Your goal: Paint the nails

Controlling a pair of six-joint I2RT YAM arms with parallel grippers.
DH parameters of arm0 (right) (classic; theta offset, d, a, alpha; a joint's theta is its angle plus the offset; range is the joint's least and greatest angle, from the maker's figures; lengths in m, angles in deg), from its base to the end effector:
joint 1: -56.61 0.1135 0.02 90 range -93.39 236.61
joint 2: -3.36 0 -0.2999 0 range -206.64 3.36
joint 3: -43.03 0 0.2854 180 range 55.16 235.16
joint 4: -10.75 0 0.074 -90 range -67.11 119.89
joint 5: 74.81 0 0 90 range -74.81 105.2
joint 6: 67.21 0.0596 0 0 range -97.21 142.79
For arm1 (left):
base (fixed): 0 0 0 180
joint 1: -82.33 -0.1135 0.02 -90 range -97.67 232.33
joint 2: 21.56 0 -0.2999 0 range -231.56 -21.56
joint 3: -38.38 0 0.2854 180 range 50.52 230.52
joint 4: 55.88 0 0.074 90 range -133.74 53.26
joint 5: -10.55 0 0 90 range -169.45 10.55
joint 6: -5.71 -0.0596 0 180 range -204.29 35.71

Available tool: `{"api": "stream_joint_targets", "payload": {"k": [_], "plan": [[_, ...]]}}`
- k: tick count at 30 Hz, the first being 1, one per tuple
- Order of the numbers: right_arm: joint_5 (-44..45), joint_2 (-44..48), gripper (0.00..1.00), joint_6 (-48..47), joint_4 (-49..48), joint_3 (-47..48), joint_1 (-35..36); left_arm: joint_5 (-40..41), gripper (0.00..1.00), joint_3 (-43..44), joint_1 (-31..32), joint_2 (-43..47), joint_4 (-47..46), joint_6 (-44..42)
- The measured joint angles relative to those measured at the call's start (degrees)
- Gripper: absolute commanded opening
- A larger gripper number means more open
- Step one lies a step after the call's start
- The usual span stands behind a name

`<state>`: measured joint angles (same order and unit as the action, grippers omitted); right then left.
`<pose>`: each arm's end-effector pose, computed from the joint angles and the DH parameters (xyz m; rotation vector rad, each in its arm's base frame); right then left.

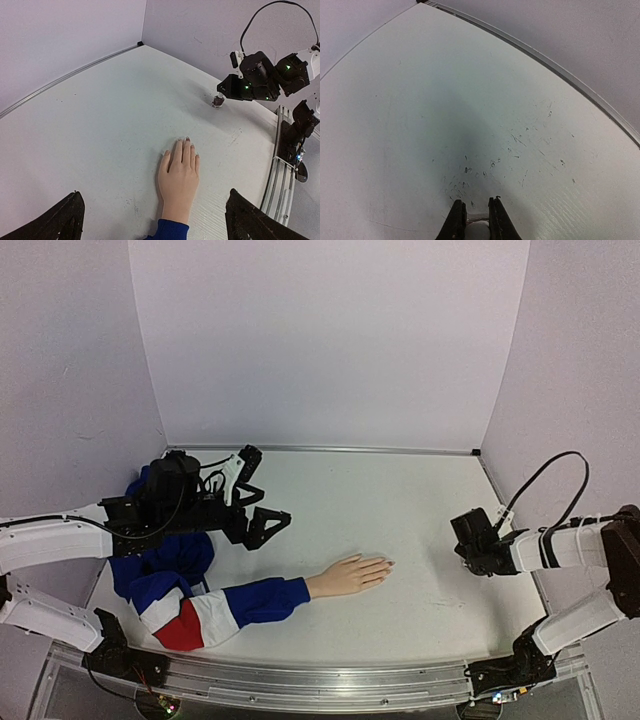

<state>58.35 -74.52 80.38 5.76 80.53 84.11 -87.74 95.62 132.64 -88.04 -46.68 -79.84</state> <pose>0.2585 0.0886 0.1538 0.8990 1.7964 0.1135 0.1902 -0.2426 0.3006 0.8600 1.7695 -0.7776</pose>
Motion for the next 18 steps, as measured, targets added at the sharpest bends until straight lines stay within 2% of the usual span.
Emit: {"api": "stream_joint_targets", "payload": {"k": [9, 11, 16, 18], "plan": [[-0.2, 1.0, 0.58, 0.2, 1.0, 0.0, 0.0, 0.5, 0.99, 0.1, 0.0, 0.0, 0.6, 0.0], [-0.5, 2.9, 0.67, -0.7, 2.0, 0.0, 0.0, 0.9, 0.99, 0.3, 0.0, 0.2, 0.6, 0.0], [-1.9, 10.7, 0.98, -4.7, 5.9, 1.4, 0.0, 3.9, 0.99, 0.7, 0.0, 2.0, 1.7, -0.1], [-3.5, 15.0, 0.98, -8.3, 7.6, 3.1, 0.0, 7.0, 0.99, 1.1, 0.0, 3.3, 2.5, -0.2]]}}
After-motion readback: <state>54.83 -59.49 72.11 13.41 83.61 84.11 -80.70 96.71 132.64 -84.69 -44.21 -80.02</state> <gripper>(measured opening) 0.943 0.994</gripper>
